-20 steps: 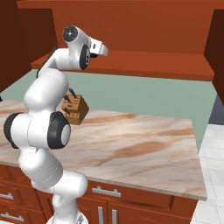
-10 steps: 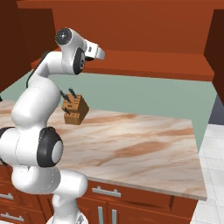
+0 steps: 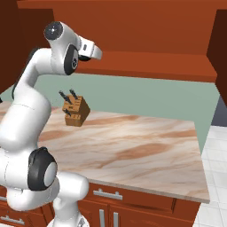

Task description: Pick the squashs from the cabinet and place them in one bowl. Pick the carrot from the sink and place it in the other bowl.

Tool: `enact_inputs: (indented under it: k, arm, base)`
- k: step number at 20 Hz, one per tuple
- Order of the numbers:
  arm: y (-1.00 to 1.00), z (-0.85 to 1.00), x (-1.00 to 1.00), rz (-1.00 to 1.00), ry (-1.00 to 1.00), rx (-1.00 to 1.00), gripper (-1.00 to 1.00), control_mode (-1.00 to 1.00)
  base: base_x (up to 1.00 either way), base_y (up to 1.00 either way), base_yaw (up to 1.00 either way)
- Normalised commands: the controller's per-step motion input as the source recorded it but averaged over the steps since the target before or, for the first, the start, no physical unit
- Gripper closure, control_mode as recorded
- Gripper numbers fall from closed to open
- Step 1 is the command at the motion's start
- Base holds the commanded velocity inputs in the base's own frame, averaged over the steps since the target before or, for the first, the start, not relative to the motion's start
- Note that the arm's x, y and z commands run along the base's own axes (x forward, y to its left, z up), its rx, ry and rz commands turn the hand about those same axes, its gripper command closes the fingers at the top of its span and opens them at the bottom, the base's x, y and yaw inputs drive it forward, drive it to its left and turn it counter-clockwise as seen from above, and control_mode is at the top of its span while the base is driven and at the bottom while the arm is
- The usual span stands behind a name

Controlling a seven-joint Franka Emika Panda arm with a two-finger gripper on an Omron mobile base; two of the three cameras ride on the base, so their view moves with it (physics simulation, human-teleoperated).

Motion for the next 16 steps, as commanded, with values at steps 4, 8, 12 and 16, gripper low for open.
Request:
enact_inputs:
  k: [4,8,12,16]
  arm:
    - [-0.02,0.04,-0.75,0.00,0.00,0.00,1.00,-1.00]
    - [0.00,0.00,-0.72,0.00,0.00,0.00,1.00,-1.00]
    - [0.00,0.00,-0.67,0.00,0.01,0.00,1.00,-1.00]
    - [0.00,-0.03,-0.66,0.00,0.00,0.00,1.00,-1.00]
  base:
    - [0.00,0.00,0.00]
    - [0.00,0.00,0.00]
    - [0.00,0.00,0.00]
    - [0.00,0.00,0.00]
